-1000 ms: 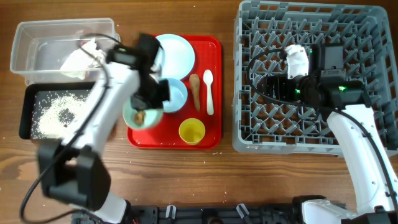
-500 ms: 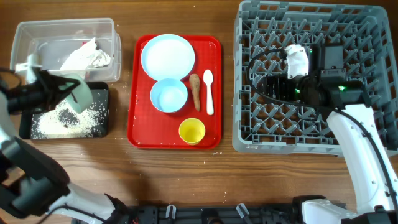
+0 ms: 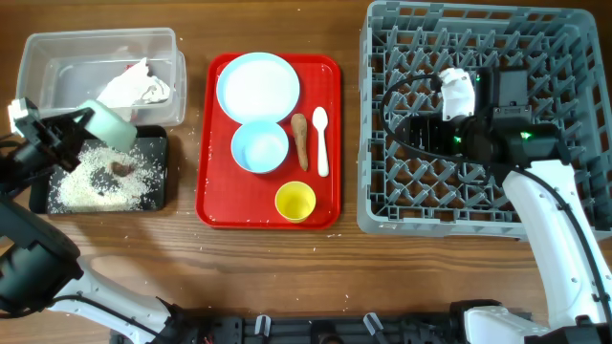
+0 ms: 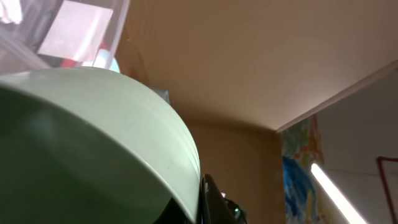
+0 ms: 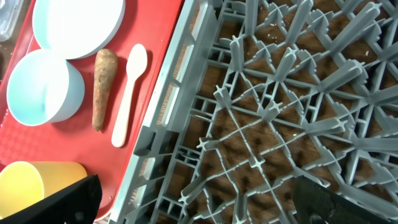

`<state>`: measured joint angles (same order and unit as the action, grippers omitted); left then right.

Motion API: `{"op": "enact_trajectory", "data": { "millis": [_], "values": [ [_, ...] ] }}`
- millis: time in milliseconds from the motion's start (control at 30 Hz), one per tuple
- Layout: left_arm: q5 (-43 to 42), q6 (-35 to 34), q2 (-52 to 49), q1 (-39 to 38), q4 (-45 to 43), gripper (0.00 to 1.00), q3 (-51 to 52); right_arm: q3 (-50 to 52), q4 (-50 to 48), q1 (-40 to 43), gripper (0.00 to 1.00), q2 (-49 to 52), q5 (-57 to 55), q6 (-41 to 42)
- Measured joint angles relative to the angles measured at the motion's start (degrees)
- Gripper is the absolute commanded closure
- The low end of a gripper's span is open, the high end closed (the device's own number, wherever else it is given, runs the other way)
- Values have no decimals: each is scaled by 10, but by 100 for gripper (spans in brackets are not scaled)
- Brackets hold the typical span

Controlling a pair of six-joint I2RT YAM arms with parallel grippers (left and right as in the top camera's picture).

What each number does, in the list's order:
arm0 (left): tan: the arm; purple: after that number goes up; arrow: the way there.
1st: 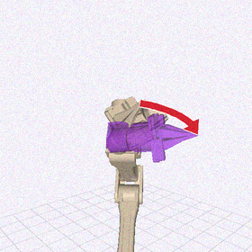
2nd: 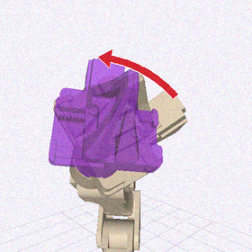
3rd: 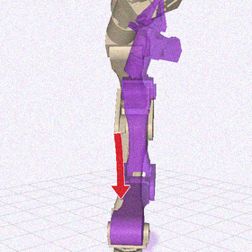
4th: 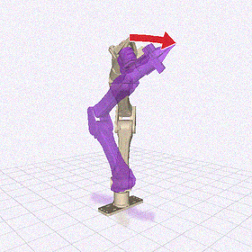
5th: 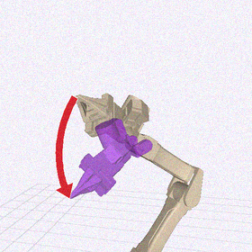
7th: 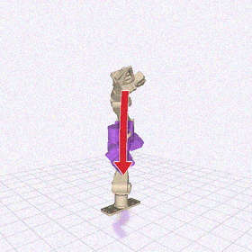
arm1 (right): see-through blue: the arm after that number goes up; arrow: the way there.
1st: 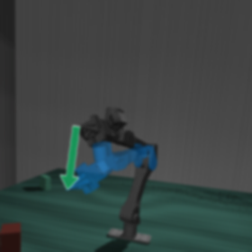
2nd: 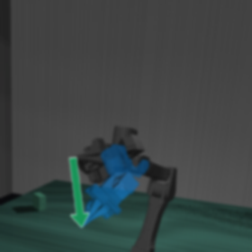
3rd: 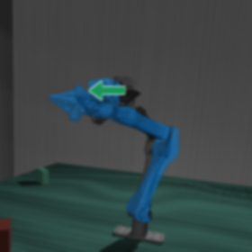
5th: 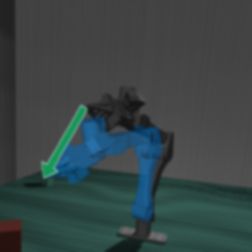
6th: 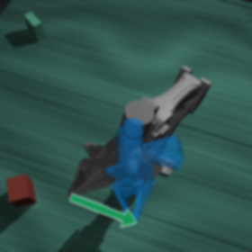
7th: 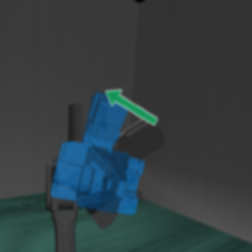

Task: Sort waste into correct bins and load items into the dishwasher rack
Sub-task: 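Tip the food scrap from the green bowl onto the black tray, then return the green bowl to the red tray and release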

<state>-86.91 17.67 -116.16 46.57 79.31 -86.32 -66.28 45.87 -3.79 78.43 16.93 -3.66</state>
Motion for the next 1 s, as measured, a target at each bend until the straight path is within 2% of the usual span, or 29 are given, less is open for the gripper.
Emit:
{"op": "enact_trajectory", "data": {
  "millis": [233,367,433,500,633,667,700,800,867,1000],
  "values": [
    [-15,0,2,-8,15,96,0,0,0,0,0,0,0,0],
    [22,-2,45,-64,16,96,-29,0,-3,0,0,0,0,0],
    [96,-20,87,-111,15,96,-62,0,-3,0,0,0,0,0],
    [235,-69,141,-175,6,96,-93,0,-5,0,0,0,0,0],
    [462,-154,202,-292,12,96,-99,0,-14,0,0,0,0,0],
    [519,-185,209,-362,18,96,-99,0,-17,0,0,0,0,0],
    [567,-208,209,-394,14,96,-96,0,-21,0,0,0,0,0],
    [670,-278,208,-497,-33,96,-47,0,-28,0,0,3,0,0],
    [722,-330,205,-573,-84,96,25,0,-29,0,0,9,0,0],
    [774,-385,203,-641,-155,96,117,0,-28,0,0,15,0,0]
  ]
}}
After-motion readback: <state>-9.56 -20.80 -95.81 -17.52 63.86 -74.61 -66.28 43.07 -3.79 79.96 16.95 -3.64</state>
